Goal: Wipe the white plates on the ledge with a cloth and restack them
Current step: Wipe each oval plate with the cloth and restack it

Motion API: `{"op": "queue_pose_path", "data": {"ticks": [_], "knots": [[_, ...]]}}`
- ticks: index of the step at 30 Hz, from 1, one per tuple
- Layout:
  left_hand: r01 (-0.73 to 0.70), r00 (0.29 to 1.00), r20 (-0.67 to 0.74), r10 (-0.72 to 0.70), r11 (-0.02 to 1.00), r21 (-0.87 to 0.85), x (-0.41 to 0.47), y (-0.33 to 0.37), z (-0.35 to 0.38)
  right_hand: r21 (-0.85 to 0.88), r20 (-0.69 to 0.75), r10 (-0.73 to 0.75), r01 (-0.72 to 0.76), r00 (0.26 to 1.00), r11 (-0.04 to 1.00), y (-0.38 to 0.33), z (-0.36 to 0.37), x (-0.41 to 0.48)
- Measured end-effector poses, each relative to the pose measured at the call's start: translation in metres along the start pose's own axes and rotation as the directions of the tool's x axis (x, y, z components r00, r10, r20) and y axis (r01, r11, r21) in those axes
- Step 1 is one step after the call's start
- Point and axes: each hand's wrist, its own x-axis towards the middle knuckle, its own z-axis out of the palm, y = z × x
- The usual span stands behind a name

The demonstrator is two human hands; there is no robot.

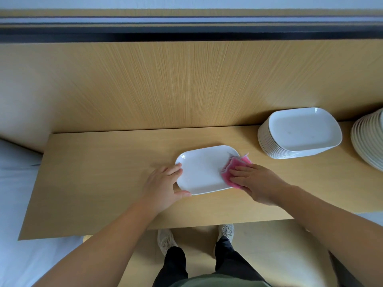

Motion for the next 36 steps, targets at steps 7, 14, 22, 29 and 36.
{"op": "queue_pose_path", "data": {"ticks": [7,14,22,29,36], "knots": [[-0.222,0.975,0.052,0.216,0.950,0.218,0.007,-0.005,-0.004,0.086,-0.186,0.061,-0.045,0.981,0.995,0.009,-0.034,0.042],[-0.300,0.954,0.027,0.300,0.939,0.169,0.006,-0.006,0.014,-0.045,0.075,0.125,-0.122,0.989,0.992,-0.003,0.015,0.047],[-0.382,0.923,0.126,0.363,0.898,0.218,0.015,-0.011,0.019,0.183,-0.026,0.264,-0.255,0.964,0.949,-0.024,0.026,0.002],[-0.385,0.915,0.244,0.321,0.876,0.290,0.016,0.000,0.007,0.388,-0.225,0.242,-0.141,0.944,0.911,-0.036,0.013,-0.008],[-0.367,0.912,-0.122,0.392,0.912,0.185,0.008,0.020,-0.003,0.438,-0.519,0.307,-0.060,0.798,0.897,-0.024,-0.057,-0.003]]}}
